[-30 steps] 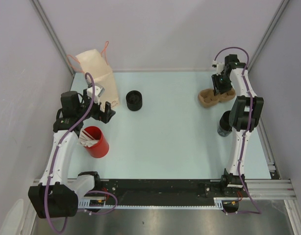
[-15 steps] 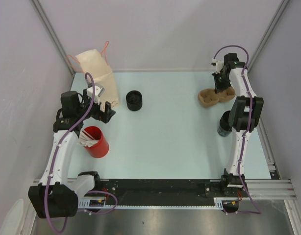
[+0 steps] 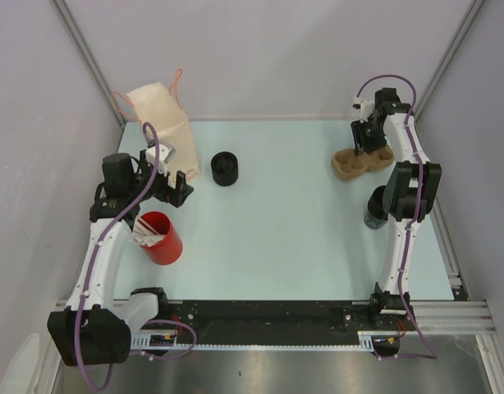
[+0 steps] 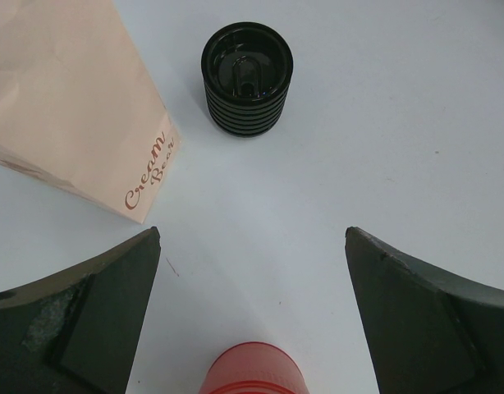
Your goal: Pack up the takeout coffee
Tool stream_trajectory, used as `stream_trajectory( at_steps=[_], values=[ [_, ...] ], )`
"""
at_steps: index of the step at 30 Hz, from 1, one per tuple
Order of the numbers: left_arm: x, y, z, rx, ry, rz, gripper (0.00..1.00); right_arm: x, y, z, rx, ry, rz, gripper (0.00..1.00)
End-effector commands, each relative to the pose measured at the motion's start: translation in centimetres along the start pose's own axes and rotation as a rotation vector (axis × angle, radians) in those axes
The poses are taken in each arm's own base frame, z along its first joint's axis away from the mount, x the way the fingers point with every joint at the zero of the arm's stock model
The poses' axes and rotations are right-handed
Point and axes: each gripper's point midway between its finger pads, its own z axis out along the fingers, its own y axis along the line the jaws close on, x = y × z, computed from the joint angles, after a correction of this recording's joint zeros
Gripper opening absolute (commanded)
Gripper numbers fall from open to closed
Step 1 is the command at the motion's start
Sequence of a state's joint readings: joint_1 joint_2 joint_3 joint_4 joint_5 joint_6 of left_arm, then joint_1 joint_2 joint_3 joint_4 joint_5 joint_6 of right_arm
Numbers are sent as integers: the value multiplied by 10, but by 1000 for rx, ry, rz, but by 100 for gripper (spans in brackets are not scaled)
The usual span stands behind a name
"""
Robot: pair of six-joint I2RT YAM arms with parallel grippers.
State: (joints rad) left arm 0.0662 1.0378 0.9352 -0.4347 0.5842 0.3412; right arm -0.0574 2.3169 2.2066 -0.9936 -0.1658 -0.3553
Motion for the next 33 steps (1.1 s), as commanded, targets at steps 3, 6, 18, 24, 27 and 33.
stream_trajectory(
  at_steps=[3,6,18,24,27,33],
  values=[
    [-8,-2,-1,20,-40,25,99,-10,-5,-21,24,-33,-81,56],
    [-8,-2,-1,20,-40,25,99,-5,-8,-15,26,-13,-104,58],
    [-6,-1,0,20,-34,23,99,6,-10,-5,7,17,-149,54],
    [-6,-2,1,22,-33,22,99,10,-10,-1,-2,28,-163,57],
    [-6,-2,0,22,-35,21,99,11,-12,1,5,34,-162,56],
    [-6,-2,1,22,-33,24,99,16,-15,7,5,46,-159,55]
  ],
)
